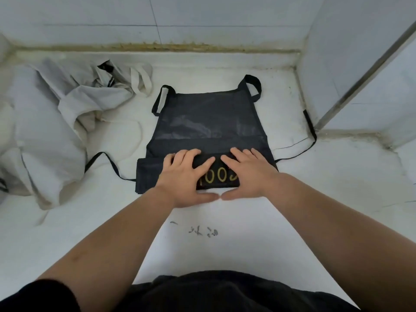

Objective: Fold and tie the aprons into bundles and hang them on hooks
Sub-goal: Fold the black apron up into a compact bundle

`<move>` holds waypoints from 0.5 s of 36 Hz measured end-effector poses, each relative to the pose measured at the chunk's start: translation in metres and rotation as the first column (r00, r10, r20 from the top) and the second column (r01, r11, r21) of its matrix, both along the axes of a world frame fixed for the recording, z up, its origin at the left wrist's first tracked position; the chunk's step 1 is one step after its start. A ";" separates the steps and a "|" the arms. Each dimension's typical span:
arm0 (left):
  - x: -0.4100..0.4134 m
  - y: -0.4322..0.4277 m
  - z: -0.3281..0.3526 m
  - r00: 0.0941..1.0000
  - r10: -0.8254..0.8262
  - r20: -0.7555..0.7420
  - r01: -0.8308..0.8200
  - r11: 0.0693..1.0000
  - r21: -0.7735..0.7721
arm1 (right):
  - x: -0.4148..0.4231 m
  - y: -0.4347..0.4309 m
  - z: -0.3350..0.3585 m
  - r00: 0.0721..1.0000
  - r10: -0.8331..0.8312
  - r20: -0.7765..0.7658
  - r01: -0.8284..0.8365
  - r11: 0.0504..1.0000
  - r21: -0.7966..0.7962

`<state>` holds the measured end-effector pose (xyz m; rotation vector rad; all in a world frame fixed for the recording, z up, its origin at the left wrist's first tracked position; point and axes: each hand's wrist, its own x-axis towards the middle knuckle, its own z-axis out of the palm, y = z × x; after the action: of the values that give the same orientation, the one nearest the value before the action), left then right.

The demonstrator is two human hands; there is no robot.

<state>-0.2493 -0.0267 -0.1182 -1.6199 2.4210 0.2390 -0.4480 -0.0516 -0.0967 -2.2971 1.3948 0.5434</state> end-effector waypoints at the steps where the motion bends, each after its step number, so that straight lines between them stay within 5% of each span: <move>1: 0.004 0.001 0.000 1.000 0.023 0.001 -0.023 1.000 0.007 | -0.001 -0.001 -0.001 1.000 -0.009 -0.005 0.009 1.000 0.002; 12: 0.028 -0.026 0.035 0.962 0.187 -0.200 -0.116 0.940 0.321 | 0.003 -0.015 0.024 0.961 -0.193 0.200 0.170 0.977 0.126; 18: 0.017 -0.060 0.059 0.947 0.314 -0.064 -0.223 0.789 0.572 | 0.005 -0.032 0.042 0.966 -0.253 0.046 0.233 0.935 0.267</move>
<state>-0.2322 -0.0864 -0.0597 -1.6829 1.9201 1.0559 -0.4426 -0.0839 -0.0548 -1.8870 1.4487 0.5160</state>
